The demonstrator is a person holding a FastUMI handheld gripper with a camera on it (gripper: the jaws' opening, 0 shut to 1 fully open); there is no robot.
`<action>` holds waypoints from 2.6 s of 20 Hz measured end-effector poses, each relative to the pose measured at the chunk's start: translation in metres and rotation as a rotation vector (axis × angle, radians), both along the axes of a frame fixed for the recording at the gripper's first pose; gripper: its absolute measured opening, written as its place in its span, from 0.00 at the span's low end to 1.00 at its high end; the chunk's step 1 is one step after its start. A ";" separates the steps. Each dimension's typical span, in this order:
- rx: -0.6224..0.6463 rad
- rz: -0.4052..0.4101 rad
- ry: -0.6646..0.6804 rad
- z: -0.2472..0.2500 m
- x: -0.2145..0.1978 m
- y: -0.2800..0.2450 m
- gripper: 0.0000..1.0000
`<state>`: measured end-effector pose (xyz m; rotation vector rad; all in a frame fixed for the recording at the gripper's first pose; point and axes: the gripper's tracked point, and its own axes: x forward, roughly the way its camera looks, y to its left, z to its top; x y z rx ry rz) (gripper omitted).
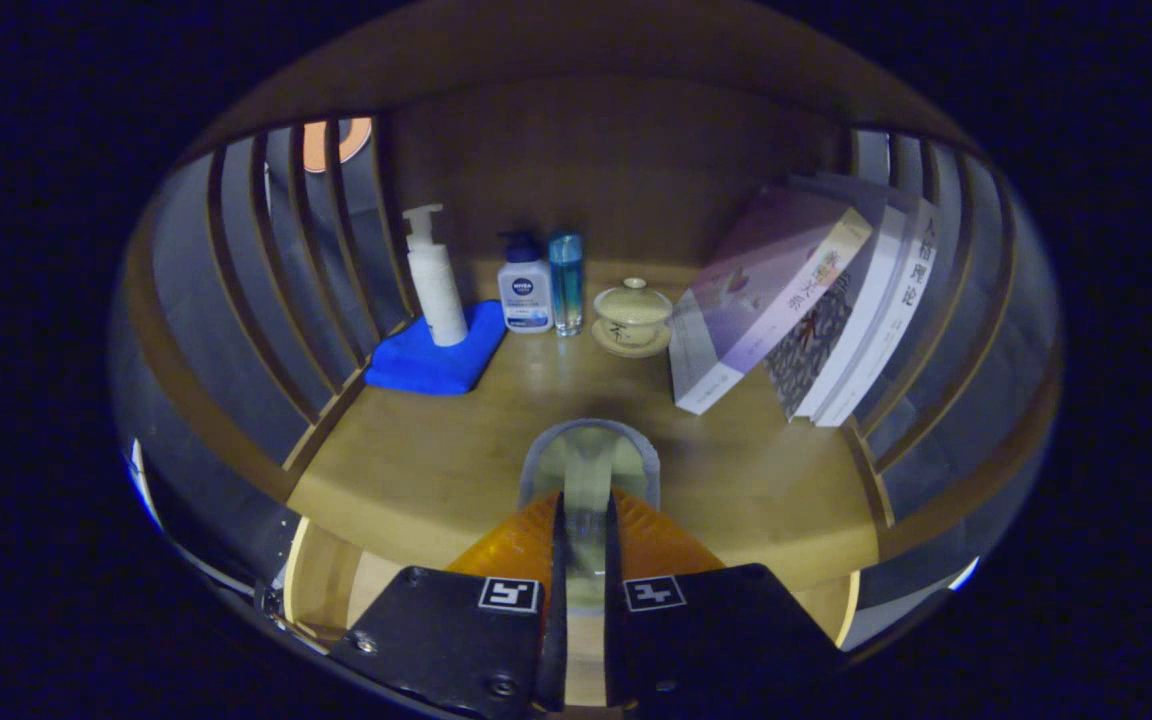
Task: Pull open the drawer, take out the items inside it, and place them on the countertop above the cabinet.
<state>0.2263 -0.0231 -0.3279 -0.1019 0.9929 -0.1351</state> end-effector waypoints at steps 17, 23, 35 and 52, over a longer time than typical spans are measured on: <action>-0.027 -0.066 -0.012 -0.046 0.031 -0.018 0.32; -0.015 0.025 -0.158 0.006 0.016 0.006 0.62; 0.065 0.171 -0.420 0.085 -0.123 0.058 0.89; -0.003 0.194 -0.634 0.043 -0.286 0.073 0.99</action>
